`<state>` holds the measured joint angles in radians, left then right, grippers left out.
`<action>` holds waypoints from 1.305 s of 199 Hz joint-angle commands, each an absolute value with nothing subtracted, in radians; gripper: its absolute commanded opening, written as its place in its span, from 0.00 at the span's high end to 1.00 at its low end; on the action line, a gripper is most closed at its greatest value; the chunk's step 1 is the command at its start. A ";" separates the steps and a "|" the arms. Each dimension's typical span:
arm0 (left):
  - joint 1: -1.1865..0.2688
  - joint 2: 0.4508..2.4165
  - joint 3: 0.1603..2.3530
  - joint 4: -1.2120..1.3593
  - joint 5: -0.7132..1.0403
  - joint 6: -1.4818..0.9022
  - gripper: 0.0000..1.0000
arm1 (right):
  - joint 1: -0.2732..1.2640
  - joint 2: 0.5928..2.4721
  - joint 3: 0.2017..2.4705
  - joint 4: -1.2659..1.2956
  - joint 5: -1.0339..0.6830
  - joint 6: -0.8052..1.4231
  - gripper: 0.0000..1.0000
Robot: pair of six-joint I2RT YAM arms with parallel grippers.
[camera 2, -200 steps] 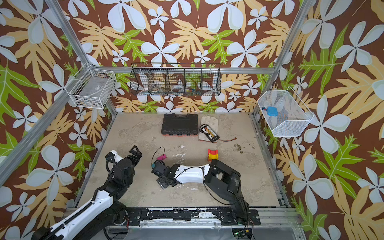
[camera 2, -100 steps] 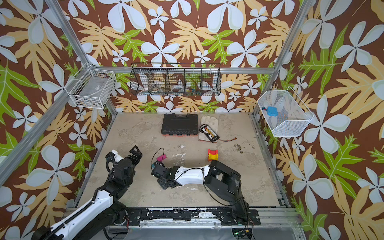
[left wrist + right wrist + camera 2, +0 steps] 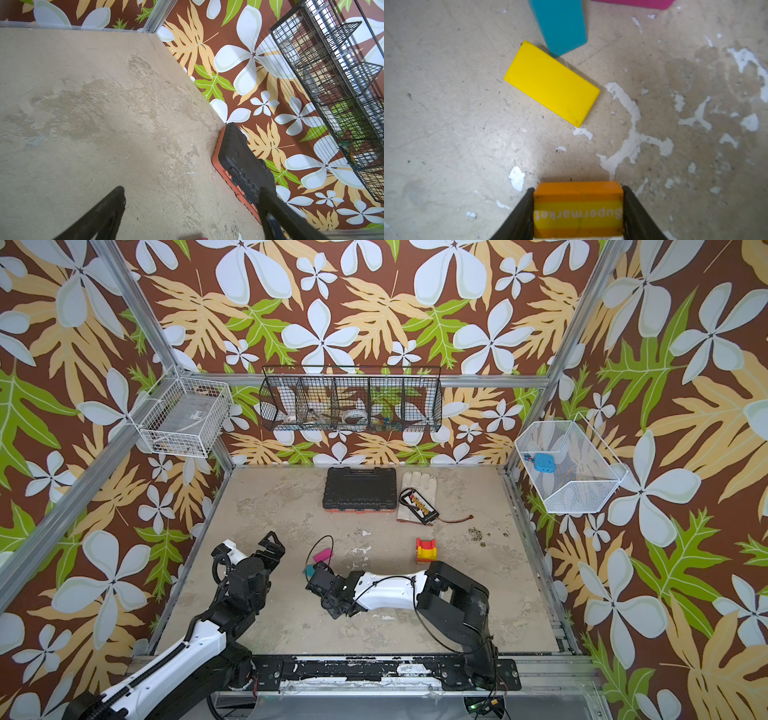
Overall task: Build the wood block tower
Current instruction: 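Carry the orange Supermarket block with the right gripper over the stack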
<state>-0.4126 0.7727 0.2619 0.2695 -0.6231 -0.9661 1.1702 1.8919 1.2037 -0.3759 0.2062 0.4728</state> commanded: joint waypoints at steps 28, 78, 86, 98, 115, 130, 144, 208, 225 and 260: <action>-0.412 0.769 0.262 0.305 -0.606 -0.960 0.00 | 1.166 1.750 1.175 -0.407 0.292 0.550 0.57; -0.411 0.764 0.263 0.307 -0.593 -0.949 0.00 | 1.101 1.559 1.121 -0.441 0.344 0.588 0.62; -0.411 0.764 0.263 0.308 -0.592 -0.948 0.00 | 1.077 1.524 1.105 -0.439 0.344 0.594 0.62; -0.411 0.765 0.263 0.310 -0.590 -0.949 0.00 | 1.039 1.475 1.083 -0.443 0.345 0.602 0.63; -0.411 0.767 0.264 0.312 -0.588 -0.947 0.00 | 0.977 1.411 1.054 -0.450 0.347 0.619 0.65; -0.412 0.769 0.264 0.313 -0.586 -0.948 0.00 | 0.915 1.362 1.029 -0.458 0.342 0.636 0.67; -0.411 0.769 0.264 0.314 -0.586 -0.946 0.00 | 0.850 1.320 1.007 -0.469 0.330 0.650 0.69; -0.411 0.767 0.265 0.314 -0.579 -0.944 0.00 | 0.576 1.204 0.903 -0.477 0.247 0.661 0.74; -0.411 0.765 0.265 0.313 -0.578 -0.944 0.00 | 0.546 1.204 0.894 -0.479 0.237 0.655 0.75; -0.411 0.762 0.264 0.313 -0.578 -0.945 0.00 | 0.535 1.218 0.895 -0.476 0.248 0.663 0.76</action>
